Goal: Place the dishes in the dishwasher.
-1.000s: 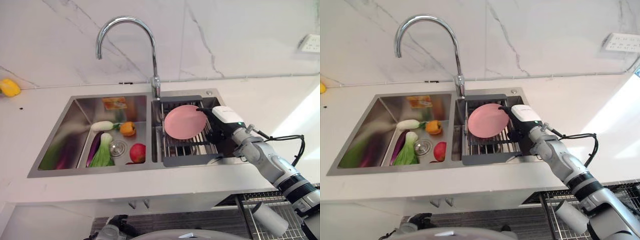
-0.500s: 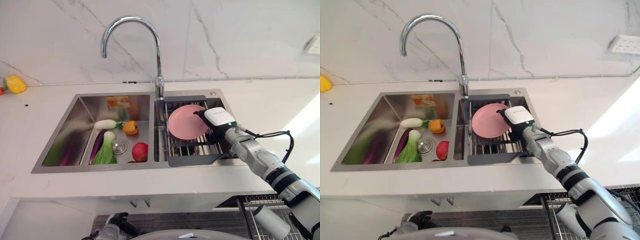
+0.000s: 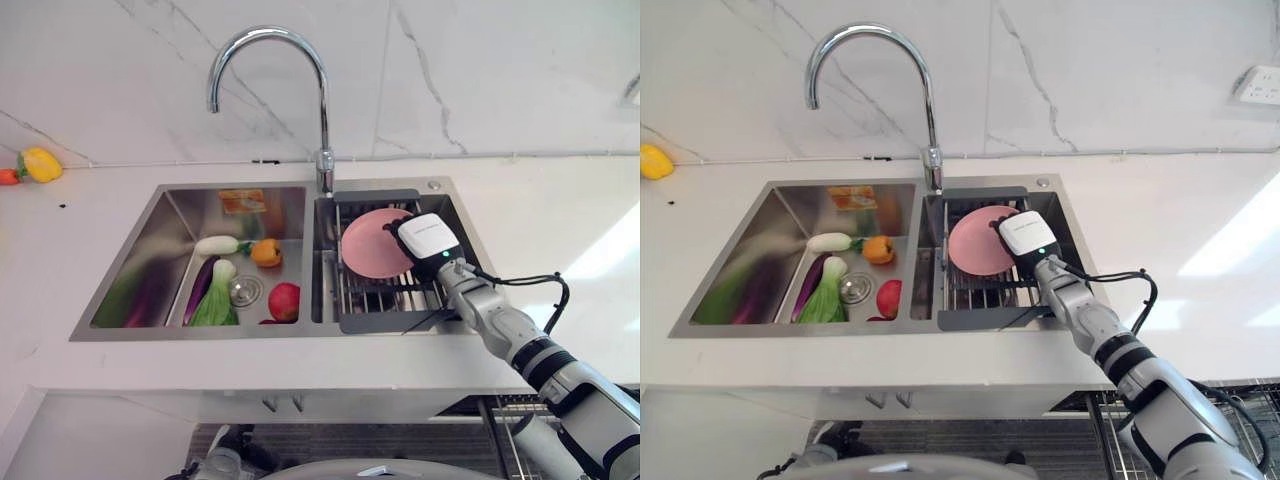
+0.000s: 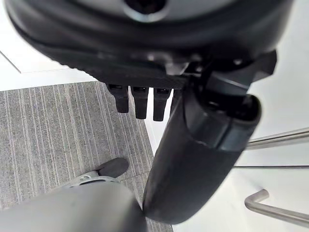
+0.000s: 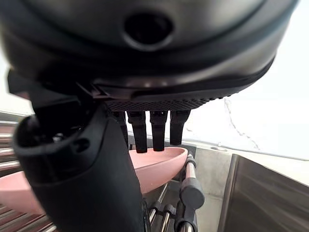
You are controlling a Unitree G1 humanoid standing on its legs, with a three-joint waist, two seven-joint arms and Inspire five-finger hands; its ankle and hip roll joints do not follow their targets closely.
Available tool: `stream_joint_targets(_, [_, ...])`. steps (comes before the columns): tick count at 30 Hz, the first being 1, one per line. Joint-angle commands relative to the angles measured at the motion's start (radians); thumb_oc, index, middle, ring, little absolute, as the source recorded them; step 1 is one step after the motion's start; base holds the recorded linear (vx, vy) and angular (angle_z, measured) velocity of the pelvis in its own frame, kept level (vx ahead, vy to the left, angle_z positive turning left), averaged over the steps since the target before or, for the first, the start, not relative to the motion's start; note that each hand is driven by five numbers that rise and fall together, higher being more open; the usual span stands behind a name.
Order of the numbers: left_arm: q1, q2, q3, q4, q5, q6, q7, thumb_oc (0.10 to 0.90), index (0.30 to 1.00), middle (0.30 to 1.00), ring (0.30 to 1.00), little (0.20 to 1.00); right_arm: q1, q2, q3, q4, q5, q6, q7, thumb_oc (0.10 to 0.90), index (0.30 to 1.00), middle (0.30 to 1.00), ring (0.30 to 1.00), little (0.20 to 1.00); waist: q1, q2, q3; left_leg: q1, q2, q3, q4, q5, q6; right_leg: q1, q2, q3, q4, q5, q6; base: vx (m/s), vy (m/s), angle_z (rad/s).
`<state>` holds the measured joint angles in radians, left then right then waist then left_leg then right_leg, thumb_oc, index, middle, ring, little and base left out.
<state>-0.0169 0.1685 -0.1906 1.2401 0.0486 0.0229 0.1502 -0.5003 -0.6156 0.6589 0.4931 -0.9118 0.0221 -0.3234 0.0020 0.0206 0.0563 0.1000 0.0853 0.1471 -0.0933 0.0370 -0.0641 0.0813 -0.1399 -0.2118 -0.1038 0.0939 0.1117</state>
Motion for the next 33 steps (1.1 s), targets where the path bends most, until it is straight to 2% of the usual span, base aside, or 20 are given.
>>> stream_joint_targets(1, [-0.042,-0.045,-0.086,0.063,0.011,-0.006,0.016,0.800,0.900,0.900,0.900,0.900,-0.145,0.015,-0.049,-0.061,-0.022,0.021,-0.123,0.400,0.300,0.300,0.300,0.300,0.037,-0.037,0.009,0.040,0.015,-0.023,0.006,-0.075,-0.033,0.046,-0.070,0.001,0.016,-0.081,0.086,0.00,0.000,0.00])
stream_joint_targets(18, [-0.027,-0.040,-0.074,0.056,0.077,0.011,0.025,0.800,0.900,0.900,0.900,0.900,0.016,-0.008,-0.192,-0.364,0.084,-0.045,-0.185,0.400,0.300,0.300,0.300,0.300,0.010,-0.032,0.003,0.066,0.027,0.000,0.006,-0.084,-0.036,0.051,-0.059,0.010,0.016,-0.087,0.084,0.00,-0.001,-0.01])
stream_joint_targets(23, [-0.022,-0.035,-0.064,0.059,0.077,0.019,0.028,0.800,0.900,0.900,0.900,0.900,0.022,0.002,-0.237,-0.397,0.127,-0.043,-0.216,0.400,0.300,0.300,0.300,0.300,0.005,-0.032,0.003,0.073,0.033,0.007,0.006,-0.086,-0.037,0.049,-0.055,0.019,0.016,-0.089,0.082,-0.01,0.001,-0.05])
stream_joint_targets(31, [-0.017,-0.029,-0.043,0.056,0.089,0.028,0.039,0.800,0.900,0.900,0.900,0.900,0.093,-0.005,-0.387,-0.484,0.165,-0.023,-0.298,0.400,0.300,0.300,0.300,0.300,-0.012,-0.031,0.003,0.083,0.038,0.017,0.006,-0.089,-0.039,0.047,-0.046,0.030,0.016,-0.090,0.077,-0.01,0.000,-0.05])
stream_joint_targets(33, [-0.009,-0.029,-0.028,0.055,0.092,0.031,0.039,0.800,0.900,0.900,0.900,0.900,0.150,-0.025,-0.475,-0.548,0.181,-0.022,-0.327,0.400,0.300,0.300,0.300,0.300,-0.023,-0.031,0.004,0.085,0.039,0.020,0.006,-0.091,-0.038,0.046,-0.042,0.036,0.016,-0.091,0.077,0.00,0.000,0.00])
